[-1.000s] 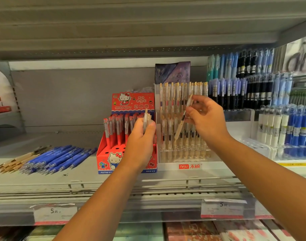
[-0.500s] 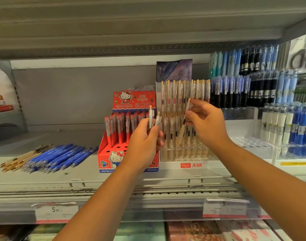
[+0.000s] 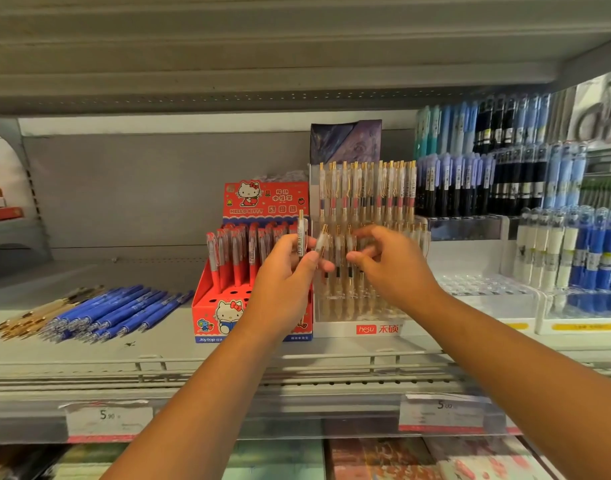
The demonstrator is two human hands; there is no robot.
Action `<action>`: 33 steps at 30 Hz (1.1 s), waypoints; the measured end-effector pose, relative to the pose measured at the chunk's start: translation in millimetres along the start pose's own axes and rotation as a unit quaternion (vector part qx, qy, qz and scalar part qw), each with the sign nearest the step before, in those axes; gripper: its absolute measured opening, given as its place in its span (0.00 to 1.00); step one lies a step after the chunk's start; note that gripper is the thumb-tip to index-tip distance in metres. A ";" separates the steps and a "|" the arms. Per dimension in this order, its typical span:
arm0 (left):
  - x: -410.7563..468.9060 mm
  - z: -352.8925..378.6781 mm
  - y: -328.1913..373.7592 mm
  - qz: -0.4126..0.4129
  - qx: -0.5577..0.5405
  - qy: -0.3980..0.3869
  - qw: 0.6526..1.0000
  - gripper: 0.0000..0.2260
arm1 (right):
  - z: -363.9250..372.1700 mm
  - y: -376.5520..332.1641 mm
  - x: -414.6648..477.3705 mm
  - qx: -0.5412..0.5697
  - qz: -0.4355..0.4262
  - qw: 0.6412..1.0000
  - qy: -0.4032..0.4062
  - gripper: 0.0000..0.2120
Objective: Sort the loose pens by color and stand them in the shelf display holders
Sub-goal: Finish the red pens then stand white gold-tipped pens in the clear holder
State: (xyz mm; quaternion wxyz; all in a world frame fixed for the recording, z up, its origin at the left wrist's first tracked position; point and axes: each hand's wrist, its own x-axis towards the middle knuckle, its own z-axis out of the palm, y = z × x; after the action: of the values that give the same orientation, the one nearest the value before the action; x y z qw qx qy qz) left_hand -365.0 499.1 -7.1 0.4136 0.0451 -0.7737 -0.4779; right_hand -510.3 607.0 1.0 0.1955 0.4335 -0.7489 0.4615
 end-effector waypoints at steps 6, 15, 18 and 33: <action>-1.7 0.2 2.1 0.003 -0.005 -0.018 1.000 0.06 | -6.6 -8.1 -11.4 -0.040 -0.026 0.997 0.056 0.19; -5.0 1.5 1.9 0.045 -0.039 -0.065 0.996 0.07 | -11.7 -28.1 -24.5 0.270 -0.060 0.958 -0.071 0.07; -4.4 1.5 2.4 0.041 -0.055 -0.057 0.996 0.08 | -17.0 -23.9 -21.4 0.319 -0.028 0.945 -0.061 0.08; 1.0 -1.5 -5.6 -0.012 -0.008 -0.001 1.000 0.16 | -31.9 -0.9 1.2 0.335 0.018 0.926 0.172 0.11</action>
State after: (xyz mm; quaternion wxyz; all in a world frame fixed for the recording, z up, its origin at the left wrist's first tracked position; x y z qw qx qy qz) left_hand -366.4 494.6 -10.6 0.4075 0.0511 -0.7697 -0.4888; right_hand -513.6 633.7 18.2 0.1566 0.3742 -0.5135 0.7562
